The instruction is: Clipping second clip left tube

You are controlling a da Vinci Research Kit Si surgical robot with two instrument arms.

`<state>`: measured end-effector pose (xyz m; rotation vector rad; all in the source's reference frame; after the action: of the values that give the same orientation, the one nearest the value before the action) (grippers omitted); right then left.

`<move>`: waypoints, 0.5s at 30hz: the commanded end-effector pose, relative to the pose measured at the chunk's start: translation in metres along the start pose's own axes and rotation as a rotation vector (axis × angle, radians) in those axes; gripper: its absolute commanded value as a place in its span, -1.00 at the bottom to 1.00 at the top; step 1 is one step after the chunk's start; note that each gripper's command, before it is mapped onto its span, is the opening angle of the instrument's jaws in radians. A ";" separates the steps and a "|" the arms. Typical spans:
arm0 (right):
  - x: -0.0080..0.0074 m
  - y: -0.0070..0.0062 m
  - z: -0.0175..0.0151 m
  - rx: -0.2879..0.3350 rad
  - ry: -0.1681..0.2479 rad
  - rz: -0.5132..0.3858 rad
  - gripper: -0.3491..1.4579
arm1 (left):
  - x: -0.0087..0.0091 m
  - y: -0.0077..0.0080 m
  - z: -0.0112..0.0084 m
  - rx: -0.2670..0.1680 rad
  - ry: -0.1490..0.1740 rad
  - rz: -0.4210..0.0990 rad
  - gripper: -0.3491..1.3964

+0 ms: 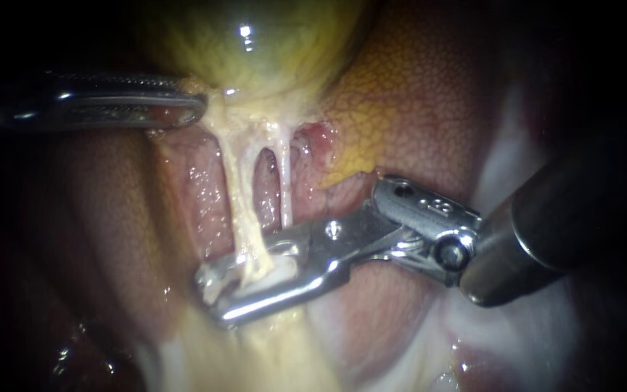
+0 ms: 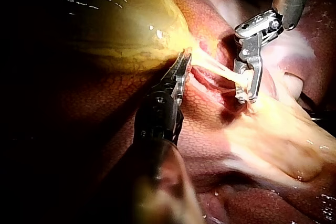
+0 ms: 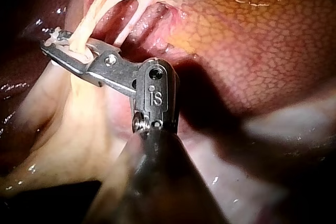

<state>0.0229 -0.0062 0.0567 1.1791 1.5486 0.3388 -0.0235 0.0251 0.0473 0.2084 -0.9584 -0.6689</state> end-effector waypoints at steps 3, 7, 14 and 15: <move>0.0001 0.0002 -0.0001 0.002 0.003 0.015 -1.00 | 0.0000 0.0000 0.0000 0.000 0.000 0.000 -1.00; 0.0002 0.0006 -0.0003 -0.029 0.009 0.062 -1.00 | 0.0000 0.0000 0.0000 0.000 0.000 0.000 -1.00; 0.0001 0.0006 -0.0003 -0.032 0.009 0.067 -1.00 | 0.0000 0.0000 0.0000 0.000 0.000 0.000 -1.00; 0.0001 0.0006 -0.0003 -0.032 0.009 0.067 -1.00 | 0.0000 0.0000 0.0000 0.000 0.000 0.000 -1.00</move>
<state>0.0229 -0.0057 0.0572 1.2070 1.5097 0.4115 -0.0235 0.0252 0.0473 0.2082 -0.9583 -0.6690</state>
